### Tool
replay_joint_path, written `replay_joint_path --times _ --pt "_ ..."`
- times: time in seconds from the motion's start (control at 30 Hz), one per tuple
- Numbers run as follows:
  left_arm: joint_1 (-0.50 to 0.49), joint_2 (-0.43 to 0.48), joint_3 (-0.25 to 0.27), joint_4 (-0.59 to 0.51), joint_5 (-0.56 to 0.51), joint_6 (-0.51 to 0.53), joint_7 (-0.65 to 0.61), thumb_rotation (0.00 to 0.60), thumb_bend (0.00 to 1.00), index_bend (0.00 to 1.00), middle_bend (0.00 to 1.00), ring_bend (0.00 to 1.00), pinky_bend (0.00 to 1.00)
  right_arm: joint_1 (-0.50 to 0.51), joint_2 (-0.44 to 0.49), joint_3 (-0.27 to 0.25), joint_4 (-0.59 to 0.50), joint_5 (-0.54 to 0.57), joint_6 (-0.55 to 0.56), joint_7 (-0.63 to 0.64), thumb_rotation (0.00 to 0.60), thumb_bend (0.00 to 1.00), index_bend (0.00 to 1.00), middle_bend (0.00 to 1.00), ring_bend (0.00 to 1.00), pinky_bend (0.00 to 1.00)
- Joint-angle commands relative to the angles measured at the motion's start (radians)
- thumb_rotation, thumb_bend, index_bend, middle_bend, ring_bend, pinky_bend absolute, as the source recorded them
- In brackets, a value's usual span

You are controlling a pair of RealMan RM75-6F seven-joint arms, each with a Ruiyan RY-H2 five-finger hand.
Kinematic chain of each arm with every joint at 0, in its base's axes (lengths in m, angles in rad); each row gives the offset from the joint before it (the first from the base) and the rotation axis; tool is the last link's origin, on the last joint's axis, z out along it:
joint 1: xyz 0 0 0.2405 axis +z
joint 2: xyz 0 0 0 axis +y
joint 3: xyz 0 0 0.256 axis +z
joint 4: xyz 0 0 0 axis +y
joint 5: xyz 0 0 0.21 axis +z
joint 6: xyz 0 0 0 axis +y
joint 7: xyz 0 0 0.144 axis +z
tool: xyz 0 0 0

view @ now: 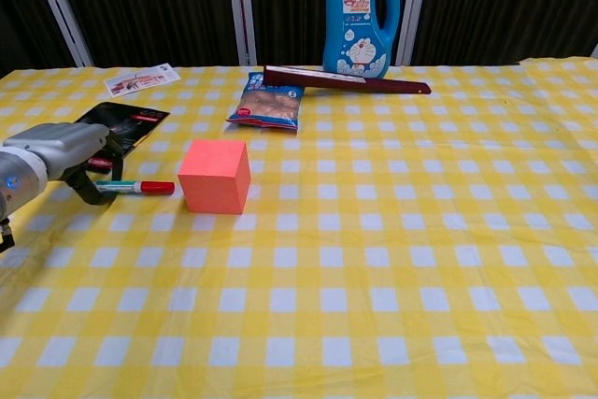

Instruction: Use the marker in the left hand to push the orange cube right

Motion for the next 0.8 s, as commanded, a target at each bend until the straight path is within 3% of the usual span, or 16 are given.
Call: replay_joint_path --times 0.03,0.3,0.8 --pt "-0.001 0.014 -0.015 -0.033 0.003 0.016 -0.012 0.600 0.44 0.57 0.14 0.03 0.16 0.000 0.000 0.000 -0.001 -0.001 0.000 0.000 0.600 0.38 0.00 0.00 0.00 0.00" --pt "-0.040 0.021 -0.033 -0.101 -0.086 0.023 0.093 0.600 0.44 0.56 0.14 0.03 0.16 0.000 -0.001 0.001 -0.003 0.003 0.001 0.001 0.600 0.38 0.00 0.00 0.00 0.00" --pt "-0.153 -0.093 -0.055 -0.101 -0.189 0.040 0.206 0.600 0.44 0.57 0.15 0.04 0.16 0.000 0.002 0.004 -0.002 0.003 0.002 0.018 0.600 0.38 0.00 0.00 0.00 0.00"
